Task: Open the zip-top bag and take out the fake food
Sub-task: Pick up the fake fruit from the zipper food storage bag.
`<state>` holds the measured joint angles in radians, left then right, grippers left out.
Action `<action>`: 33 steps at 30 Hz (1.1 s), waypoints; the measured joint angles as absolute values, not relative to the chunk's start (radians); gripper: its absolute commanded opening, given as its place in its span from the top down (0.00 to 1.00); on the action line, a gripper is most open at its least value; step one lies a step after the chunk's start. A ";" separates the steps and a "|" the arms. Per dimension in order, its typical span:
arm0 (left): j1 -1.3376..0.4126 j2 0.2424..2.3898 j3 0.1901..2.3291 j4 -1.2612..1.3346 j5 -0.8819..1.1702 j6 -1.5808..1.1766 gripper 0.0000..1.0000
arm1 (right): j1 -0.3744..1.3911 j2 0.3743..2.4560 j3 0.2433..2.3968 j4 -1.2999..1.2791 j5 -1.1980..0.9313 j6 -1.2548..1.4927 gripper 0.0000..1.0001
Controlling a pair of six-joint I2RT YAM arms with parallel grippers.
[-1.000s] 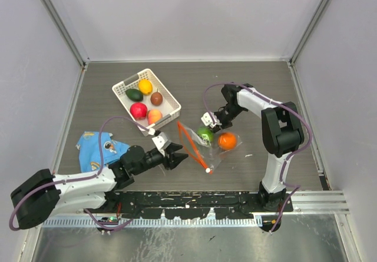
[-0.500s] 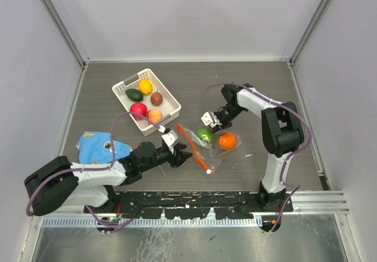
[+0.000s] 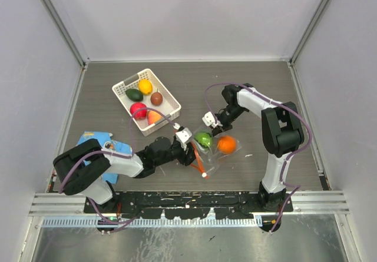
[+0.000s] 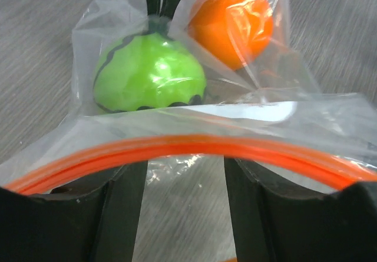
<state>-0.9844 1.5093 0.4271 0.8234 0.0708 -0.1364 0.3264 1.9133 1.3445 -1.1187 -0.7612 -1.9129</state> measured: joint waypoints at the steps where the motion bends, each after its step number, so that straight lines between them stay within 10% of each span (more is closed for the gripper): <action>1: -0.985 1.525 0.428 0.828 0.069 -0.137 0.41 | 0.326 1.913 1.346 -1.133 -0.770 -1.923 0.92; 17: -0.984 1.648 0.460 0.928 -0.019 -0.138 0.00 | 0.343 1.914 1.349 -1.215 -0.814 -1.976 0.94; 33: -0.983 1.765 0.433 1.251 -0.020 -0.133 0.06 | 0.406 1.924 1.350 -1.137 -0.809 -1.780 0.71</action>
